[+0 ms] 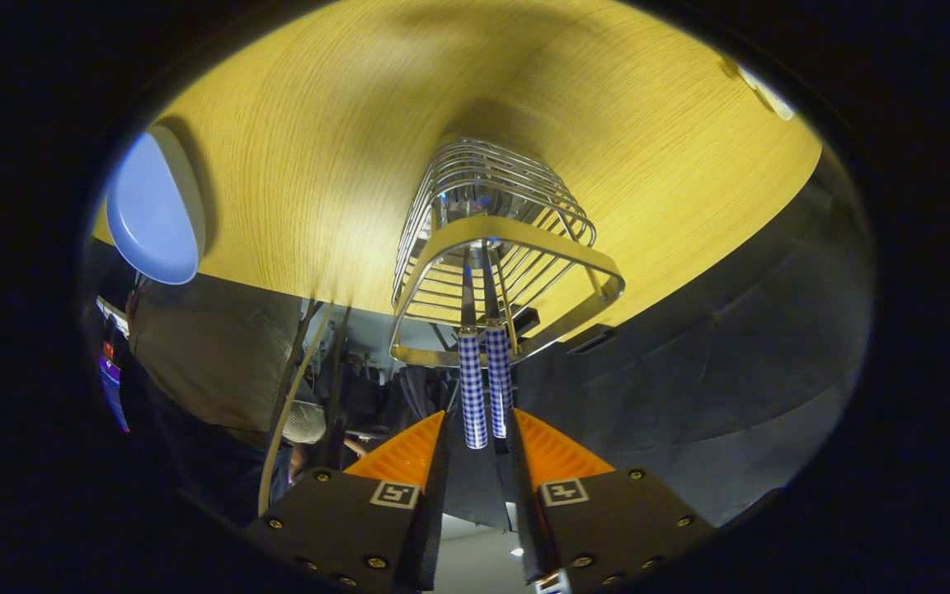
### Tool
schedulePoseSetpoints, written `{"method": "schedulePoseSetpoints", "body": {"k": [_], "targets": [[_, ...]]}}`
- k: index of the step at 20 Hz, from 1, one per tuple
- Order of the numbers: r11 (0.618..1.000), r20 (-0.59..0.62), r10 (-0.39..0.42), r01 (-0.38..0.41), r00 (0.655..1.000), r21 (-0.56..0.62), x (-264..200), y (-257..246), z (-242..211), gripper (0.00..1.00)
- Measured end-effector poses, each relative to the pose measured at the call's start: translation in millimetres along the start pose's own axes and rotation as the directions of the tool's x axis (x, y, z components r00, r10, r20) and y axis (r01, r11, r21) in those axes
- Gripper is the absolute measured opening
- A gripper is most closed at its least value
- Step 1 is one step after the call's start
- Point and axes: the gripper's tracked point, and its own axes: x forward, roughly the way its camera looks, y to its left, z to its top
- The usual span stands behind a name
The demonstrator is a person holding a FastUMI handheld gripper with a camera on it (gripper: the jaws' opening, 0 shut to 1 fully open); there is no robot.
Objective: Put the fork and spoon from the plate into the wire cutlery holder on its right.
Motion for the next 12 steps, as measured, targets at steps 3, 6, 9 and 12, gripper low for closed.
{"method": "schedulePoseSetpoints", "body": {"k": [3, 6, 9, 12], "targets": [[1.0, 0.07, 0.008, -0.009, 0.998, 0.009, -6.9, -3.7, -5.5, 0.5], [0.999, 0.144, -0.041, 0.039, 0.989, 0.017, -7.3, -10.2, -17.9, 0.99], [0.999, 0.248, -0.018, 0.006, 0.969, 0.049, -10.0, -2.2, -26.0, 0.97], [0.998, 0.377, -0.028, 0.005, 0.926, 0.064, -17.0, 1.0, -34.7, 0.97]]}}
